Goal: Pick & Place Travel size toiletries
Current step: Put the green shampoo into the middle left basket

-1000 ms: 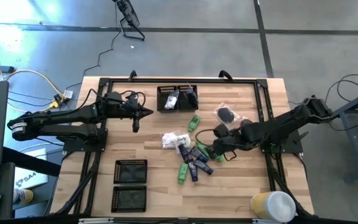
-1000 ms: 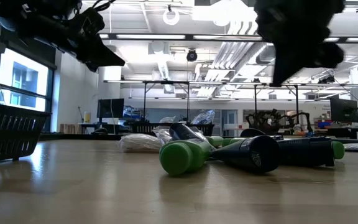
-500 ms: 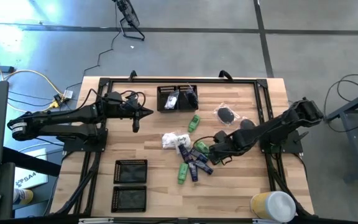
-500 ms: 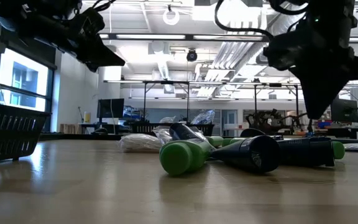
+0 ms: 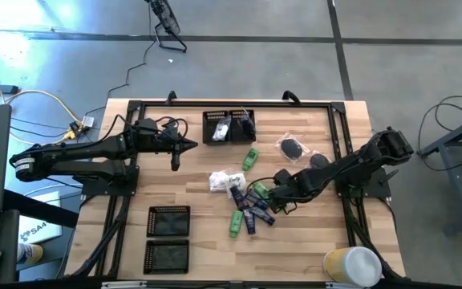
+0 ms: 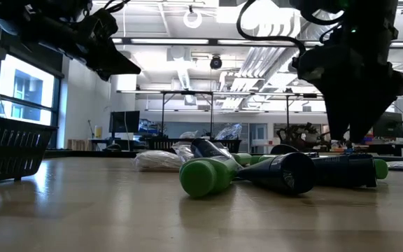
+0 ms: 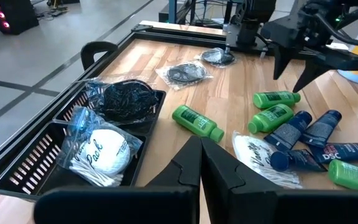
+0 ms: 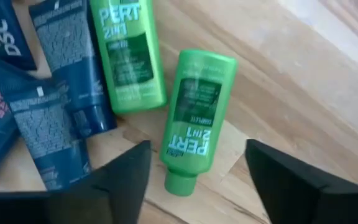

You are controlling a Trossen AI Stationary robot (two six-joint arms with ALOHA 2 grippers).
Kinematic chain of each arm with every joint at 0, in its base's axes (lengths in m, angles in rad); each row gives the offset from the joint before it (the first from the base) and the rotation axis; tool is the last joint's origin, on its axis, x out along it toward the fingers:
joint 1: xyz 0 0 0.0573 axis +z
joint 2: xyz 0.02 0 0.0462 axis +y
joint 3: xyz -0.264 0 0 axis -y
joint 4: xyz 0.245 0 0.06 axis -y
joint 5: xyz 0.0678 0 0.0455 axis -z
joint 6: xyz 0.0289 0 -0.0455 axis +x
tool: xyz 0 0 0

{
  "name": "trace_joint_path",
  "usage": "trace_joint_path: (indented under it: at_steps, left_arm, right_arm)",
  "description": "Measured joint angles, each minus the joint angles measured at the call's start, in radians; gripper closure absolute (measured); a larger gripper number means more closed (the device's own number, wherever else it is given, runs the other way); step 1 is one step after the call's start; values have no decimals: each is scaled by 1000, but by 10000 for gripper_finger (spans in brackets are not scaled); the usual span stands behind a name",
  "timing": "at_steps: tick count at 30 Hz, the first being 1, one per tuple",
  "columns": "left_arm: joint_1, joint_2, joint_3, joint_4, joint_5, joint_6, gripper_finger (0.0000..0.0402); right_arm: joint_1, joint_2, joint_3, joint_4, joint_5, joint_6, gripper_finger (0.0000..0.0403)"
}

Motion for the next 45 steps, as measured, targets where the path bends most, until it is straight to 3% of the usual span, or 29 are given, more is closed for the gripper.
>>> trace_joint_path:
  at_steps: [6,13,21,31,45]
  left_arm:
    - [0,0,0,0,0,0,401]
    - [0,0,0,0,0,0,401]
    - [0,0,0,-1,0,0,401]
    - [0,0,0,-1,0,0,401]
    - [0,0,0,-1,-1,0,401]
  right_arm:
    - [-2,0,0,1,-28,5,105]
    - [-2,0,-7,12,-1,13,109]
    - [-2,0,-118,185,16,26,109]
    - [-2,0,-186,235,28,37,110]
    - [-2,0,-187,233,32,-128,110]
